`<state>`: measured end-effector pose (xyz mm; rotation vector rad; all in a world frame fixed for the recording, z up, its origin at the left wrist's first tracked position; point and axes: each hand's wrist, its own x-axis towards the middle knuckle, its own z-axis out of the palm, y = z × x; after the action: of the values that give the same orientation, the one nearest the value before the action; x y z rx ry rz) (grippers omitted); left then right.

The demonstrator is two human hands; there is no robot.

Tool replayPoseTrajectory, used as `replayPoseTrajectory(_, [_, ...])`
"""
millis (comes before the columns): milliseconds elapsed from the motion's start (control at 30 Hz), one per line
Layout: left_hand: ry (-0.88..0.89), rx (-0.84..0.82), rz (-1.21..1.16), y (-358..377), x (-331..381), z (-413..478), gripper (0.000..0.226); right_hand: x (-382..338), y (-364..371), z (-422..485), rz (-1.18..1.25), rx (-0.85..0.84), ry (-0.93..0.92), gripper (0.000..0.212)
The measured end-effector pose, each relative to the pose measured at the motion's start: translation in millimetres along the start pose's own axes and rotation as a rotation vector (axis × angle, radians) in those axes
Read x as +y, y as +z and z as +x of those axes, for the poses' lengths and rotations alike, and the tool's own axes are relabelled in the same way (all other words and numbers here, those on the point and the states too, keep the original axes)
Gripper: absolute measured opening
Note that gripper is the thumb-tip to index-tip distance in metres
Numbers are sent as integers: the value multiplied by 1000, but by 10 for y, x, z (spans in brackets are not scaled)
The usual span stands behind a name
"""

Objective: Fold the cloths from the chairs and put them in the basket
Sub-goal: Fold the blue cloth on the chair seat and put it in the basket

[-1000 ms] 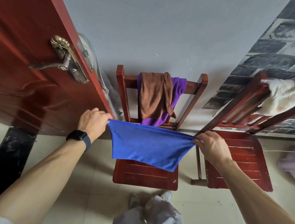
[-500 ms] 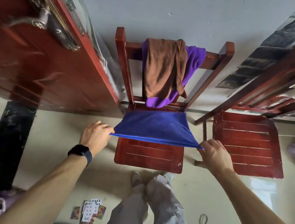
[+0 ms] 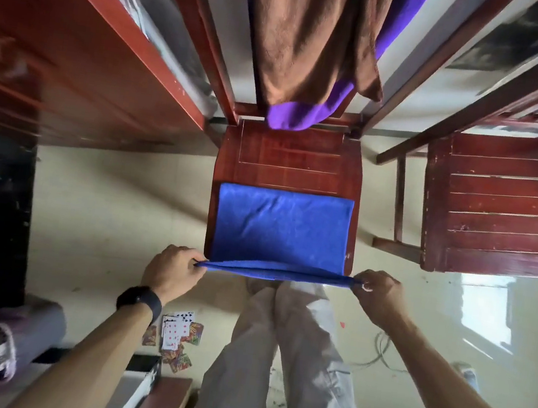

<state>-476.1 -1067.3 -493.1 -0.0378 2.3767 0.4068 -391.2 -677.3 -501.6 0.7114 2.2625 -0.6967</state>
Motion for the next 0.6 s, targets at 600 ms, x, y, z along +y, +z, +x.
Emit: replayPoseTrajectory(600, [-352,164,-919,431,-21,1853,9,-264,333,1621,625,301,286,27])
